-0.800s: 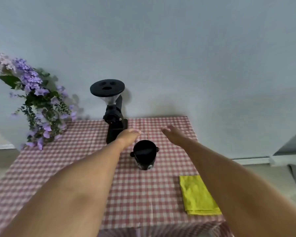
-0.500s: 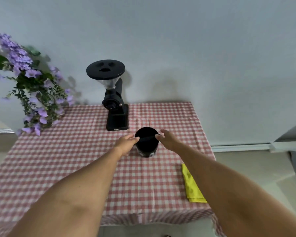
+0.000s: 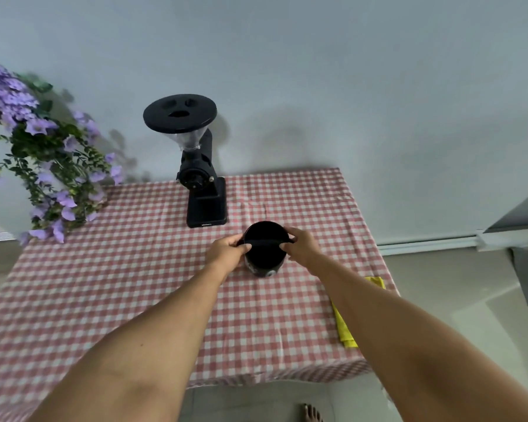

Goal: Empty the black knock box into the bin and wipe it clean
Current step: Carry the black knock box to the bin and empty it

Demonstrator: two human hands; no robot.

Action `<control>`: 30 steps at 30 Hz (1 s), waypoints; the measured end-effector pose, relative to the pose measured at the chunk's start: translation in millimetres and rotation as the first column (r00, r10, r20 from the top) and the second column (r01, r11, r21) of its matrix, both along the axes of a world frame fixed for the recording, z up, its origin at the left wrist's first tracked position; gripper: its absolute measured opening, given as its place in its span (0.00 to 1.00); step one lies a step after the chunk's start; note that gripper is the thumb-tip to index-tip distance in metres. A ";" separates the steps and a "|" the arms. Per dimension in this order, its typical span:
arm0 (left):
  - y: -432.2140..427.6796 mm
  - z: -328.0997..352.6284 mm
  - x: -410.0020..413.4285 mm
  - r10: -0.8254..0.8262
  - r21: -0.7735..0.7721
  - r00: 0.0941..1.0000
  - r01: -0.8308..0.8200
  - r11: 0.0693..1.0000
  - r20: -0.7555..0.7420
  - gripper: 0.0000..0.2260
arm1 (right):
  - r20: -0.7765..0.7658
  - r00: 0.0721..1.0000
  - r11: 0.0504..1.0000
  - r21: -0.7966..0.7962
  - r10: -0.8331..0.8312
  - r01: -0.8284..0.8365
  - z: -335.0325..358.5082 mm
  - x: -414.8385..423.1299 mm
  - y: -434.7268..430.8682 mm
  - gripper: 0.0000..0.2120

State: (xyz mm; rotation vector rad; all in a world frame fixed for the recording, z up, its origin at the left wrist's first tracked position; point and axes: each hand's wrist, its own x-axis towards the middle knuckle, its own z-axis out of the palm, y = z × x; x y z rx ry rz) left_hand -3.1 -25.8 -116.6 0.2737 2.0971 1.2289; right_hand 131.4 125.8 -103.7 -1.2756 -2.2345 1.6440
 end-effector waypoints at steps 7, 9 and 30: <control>16.7 23.7 12.7 -0.125 0.057 0.990 0.129 0.990 -0.068 0.22 | -0.060 0.995 0.997 -0.014 -0.083 0.082 17.1 31.5 2.5 0.26; 27.3 32.1 19.4 -0.180 0.084 0.981 0.185 0.979 -0.070 0.22 | -0.071 0.992 0.995 0.002 -0.101 0.102 27.0 47.3 6.5 0.25; 178.8 66.2 233.6 -0.624 0.189 0.778 0.625 0.757 -0.073 0.22 | -0.174 0.808 0.821 0.000 -0.563 0.571 73.2 303.0 62.1 0.23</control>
